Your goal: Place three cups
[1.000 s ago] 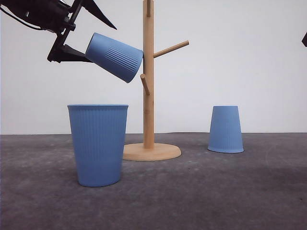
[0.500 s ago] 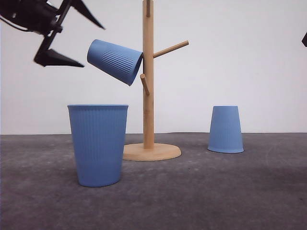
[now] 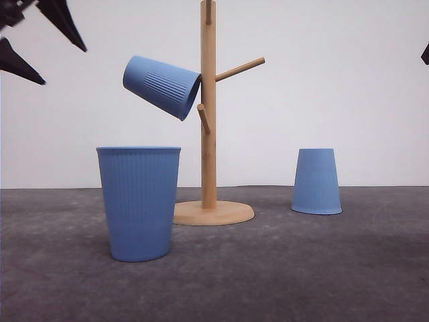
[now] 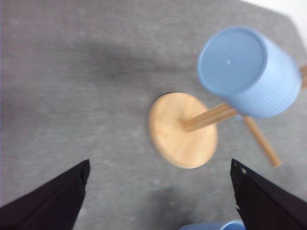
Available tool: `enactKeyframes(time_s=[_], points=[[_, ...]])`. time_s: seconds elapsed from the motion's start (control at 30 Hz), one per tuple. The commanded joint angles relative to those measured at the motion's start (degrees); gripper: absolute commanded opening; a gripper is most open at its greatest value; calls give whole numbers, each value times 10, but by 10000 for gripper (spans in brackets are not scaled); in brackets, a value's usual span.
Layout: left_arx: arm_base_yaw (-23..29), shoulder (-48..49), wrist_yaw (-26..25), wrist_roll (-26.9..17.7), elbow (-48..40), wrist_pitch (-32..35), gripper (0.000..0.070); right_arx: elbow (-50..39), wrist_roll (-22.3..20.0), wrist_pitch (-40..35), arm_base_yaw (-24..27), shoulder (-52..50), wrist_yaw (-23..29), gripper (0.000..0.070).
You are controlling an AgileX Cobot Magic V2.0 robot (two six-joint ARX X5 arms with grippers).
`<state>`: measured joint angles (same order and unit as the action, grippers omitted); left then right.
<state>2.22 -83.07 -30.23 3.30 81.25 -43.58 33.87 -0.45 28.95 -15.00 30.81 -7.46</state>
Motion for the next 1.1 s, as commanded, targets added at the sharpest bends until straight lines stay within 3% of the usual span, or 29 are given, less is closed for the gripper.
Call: enactKeyframes(time_s=[0.0,0.13,0.27,0.4,0.53,0.73,0.9,1.07], points=[[0,15,10,-31,-22,15,528,8,16,-6,-2,2,0,368],[0,87,22,-4,-119,92,423,8,32,-6,-2,3,0,369],[-1,170,31,33,-231,166,423,8,66,-5,-2,9,0,369],[-3,243,52,41,-305,180,424,16,109,9,-2,43,0,377],[-7,291,80,43,-323,156,424,49,112,29,-2,112,-1,422],[-7,315,84,58,-323,161,424,147,108,28,1,257,-17,446],[-7,315,84,67,-323,158,424,246,91,7,7,389,-17,550],[-7,315,84,67,-323,157,424,348,77,2,15,506,-17,552]])
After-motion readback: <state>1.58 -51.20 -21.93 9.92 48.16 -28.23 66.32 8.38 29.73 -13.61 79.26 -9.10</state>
